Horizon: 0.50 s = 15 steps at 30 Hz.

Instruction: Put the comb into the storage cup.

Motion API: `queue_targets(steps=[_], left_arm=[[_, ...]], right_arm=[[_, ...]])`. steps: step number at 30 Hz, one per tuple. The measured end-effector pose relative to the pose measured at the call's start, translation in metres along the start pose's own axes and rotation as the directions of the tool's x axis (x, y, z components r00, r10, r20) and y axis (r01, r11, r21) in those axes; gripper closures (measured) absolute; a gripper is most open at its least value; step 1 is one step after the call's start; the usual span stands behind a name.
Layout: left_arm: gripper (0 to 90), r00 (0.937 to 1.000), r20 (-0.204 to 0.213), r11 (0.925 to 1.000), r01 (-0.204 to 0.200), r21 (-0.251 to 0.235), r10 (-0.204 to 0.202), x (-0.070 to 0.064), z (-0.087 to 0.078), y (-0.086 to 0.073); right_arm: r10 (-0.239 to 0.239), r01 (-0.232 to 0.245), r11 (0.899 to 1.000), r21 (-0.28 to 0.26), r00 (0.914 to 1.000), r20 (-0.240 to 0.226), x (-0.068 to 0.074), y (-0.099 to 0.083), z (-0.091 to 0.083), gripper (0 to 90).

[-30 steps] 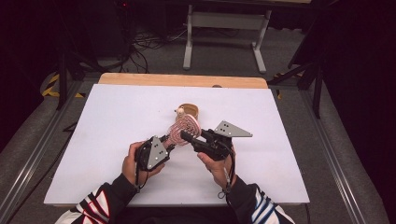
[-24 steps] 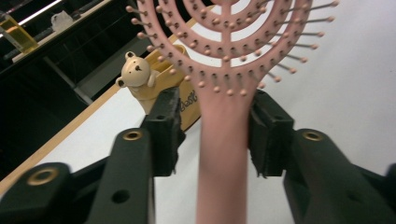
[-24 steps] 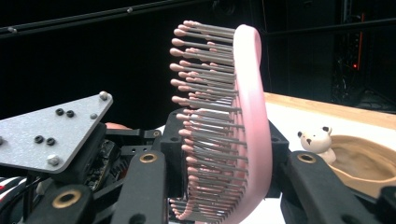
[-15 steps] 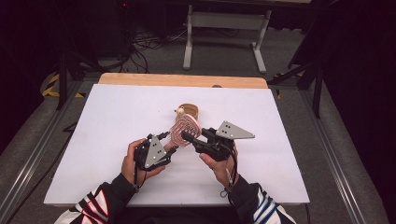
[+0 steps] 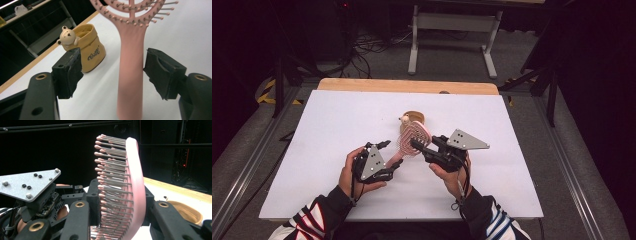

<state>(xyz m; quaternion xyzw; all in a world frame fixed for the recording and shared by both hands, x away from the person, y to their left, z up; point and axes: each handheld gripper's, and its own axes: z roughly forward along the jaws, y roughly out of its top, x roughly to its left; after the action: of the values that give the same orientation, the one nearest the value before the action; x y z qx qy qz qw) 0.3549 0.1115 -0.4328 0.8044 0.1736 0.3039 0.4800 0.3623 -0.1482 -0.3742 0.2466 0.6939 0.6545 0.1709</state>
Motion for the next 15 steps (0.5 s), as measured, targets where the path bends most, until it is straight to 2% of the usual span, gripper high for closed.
queue_targets(steps=[10, 15], left_arm=[[18.0, 0.9988, 0.049, 0.9998, 0.011, -0.018, -0.01, 0.007, -0.011, -0.005], [14.6, 0.9985, 0.045, 0.9993, 0.033, -0.018, -0.032, 0.015, -0.018, -0.01]], right_arm=[[-0.008, 0.008, 1.0, -0.005, 0.9996, 0.029, -0.004, 0.004, -0.007, 64.6], [-0.017, 0.017, 1.0, -0.005, 0.999, 0.042, -0.007, 0.005, -0.01, 64.6]])
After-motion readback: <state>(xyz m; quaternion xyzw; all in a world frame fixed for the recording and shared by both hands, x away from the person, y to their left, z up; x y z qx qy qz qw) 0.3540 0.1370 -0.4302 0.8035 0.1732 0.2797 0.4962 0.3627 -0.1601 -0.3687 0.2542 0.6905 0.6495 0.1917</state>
